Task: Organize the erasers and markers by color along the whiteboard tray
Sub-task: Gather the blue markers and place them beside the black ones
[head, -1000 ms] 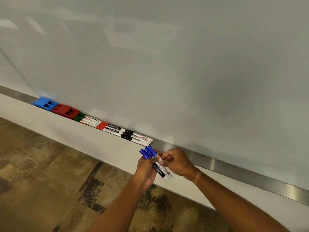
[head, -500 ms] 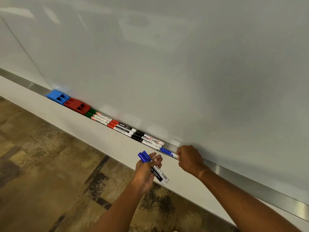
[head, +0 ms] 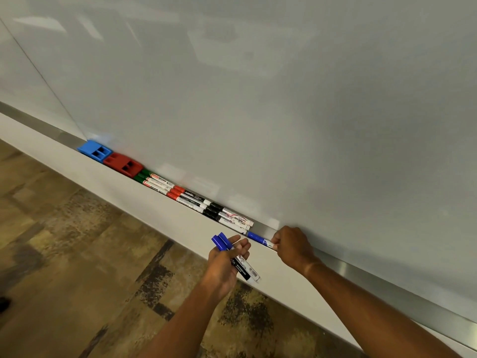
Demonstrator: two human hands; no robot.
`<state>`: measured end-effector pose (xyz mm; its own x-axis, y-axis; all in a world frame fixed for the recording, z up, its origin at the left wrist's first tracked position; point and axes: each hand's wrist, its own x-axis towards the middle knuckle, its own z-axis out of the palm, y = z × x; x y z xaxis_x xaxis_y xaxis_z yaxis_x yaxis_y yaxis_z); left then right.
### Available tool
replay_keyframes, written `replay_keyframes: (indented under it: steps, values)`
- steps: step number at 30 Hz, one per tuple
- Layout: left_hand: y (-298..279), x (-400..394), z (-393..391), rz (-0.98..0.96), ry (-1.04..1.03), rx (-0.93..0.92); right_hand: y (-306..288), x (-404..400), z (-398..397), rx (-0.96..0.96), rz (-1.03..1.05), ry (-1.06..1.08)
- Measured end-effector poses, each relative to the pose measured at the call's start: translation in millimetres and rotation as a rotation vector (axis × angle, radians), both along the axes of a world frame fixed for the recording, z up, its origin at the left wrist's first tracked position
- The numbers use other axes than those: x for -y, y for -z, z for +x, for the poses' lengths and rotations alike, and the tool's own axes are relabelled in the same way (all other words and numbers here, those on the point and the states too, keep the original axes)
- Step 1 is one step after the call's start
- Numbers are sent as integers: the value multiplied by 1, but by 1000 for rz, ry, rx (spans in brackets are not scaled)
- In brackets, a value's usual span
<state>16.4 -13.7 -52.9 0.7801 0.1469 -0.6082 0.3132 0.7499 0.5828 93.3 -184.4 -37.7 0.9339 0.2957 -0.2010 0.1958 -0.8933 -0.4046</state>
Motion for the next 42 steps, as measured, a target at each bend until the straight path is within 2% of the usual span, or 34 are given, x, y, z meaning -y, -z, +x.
replay_keyframes:
  steps: [4, 7, 10, 12, 17, 21, 25, 28, 32, 36, 42]
  values:
    - [-3, 4, 0, -16, 11, 24, -2, -1, -6, 58, 35, -6]
    - [-5, 7, 1, -24, 17, 49, -8, -10, -14, 122, 172, -13]
    - [-9, 10, 3, -61, 20, 78, -11, -24, -24, -89, 418, -78]
    - [-12, 12, 4, -86, 15, 93, -10, -29, -29, -223, 506, -90]
    - [-14, 16, 6, -106, 24, 115, -3, -31, -29, -306, 607, 38]
    - [-13, 16, 7, -113, 14, 101, 1, -30, -29, -349, 651, 49]
    - [-11, 14, 6, -121, 17, 93, -1, -27, -23, -233, 574, -11]
    - [-9, 10, 5, -87, 10, 76, -5, -16, -10, -63, 433, 13]
    - [-8, 5, 4, -89, -18, 56, -7, -1, 1, 61, 200, 15]
    - [-8, 3, 5, -98, -26, 53, -4, 3, 1, 114, 18, -7]
    - [-7, -2, 6, -101, -43, 55, 0, 3, -1, 126, -39, 30]
